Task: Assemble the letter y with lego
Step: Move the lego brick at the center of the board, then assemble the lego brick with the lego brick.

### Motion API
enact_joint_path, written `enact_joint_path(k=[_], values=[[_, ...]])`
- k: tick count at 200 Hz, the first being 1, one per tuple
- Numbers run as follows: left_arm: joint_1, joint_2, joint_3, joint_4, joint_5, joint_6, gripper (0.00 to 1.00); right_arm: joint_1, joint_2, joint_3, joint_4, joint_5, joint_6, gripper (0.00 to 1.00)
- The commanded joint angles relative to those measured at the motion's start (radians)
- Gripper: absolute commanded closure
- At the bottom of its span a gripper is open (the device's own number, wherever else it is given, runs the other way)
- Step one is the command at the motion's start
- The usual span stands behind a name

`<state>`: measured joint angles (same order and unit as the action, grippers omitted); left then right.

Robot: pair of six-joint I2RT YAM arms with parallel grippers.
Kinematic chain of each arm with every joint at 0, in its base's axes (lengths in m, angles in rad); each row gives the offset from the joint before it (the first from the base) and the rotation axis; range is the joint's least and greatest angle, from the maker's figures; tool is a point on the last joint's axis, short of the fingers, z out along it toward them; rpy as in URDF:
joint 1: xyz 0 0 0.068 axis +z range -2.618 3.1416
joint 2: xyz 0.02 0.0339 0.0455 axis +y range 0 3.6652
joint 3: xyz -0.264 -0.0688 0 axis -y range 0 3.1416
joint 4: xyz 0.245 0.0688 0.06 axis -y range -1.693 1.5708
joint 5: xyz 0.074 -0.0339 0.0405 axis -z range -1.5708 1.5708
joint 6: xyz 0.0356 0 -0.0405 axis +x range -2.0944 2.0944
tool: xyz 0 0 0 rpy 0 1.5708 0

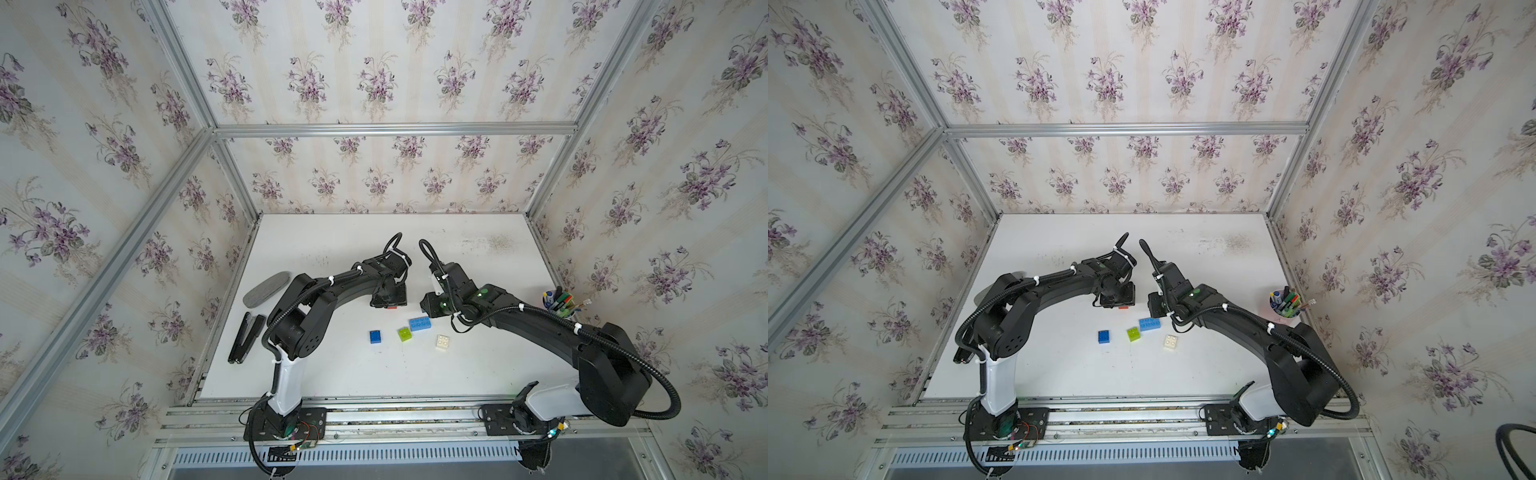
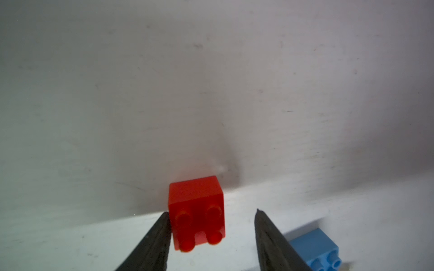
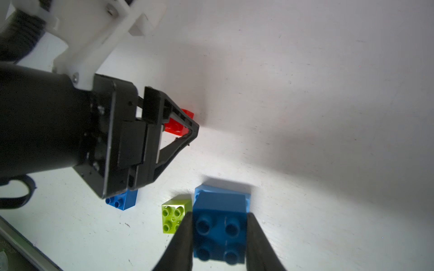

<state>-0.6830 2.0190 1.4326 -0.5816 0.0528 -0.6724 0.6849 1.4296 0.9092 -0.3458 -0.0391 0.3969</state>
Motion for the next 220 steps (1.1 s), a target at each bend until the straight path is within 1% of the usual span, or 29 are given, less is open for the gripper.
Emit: enact_joint_path(k=[1,39,81,110,155,190,220], values=[[-0.010,0.002,0.014,0.008,0.039,0.006,0.43,-0.001,-0.001,0.003,0.006,0.011,0.020,0.72],[-0.012,-0.022,-0.011,0.007,0.023,0.006,0.42,-0.002,0.024,0.011,0.014,0.000,0.022,0.73],[0.003,-0.129,-0.108,0.007,0.000,0.018,0.41,-0.001,0.083,0.065,0.013,-0.020,0.022,0.74],[0.038,-0.230,-0.206,0.006,-0.022,0.031,0.40,0.003,0.141,0.115,0.000,-0.038,0.025,0.75],[0.109,-0.345,-0.343,0.007,-0.015,0.051,0.39,0.056,0.262,0.228,-0.039,-0.022,0.039,0.75],[0.150,-0.398,-0.392,0.007,0.010,0.078,0.39,0.091,0.350,0.318,-0.080,0.008,0.082,0.76],[0.179,-0.406,-0.406,0.007,0.038,0.098,0.38,0.103,0.391,0.361,-0.121,0.040,0.125,0.76]])
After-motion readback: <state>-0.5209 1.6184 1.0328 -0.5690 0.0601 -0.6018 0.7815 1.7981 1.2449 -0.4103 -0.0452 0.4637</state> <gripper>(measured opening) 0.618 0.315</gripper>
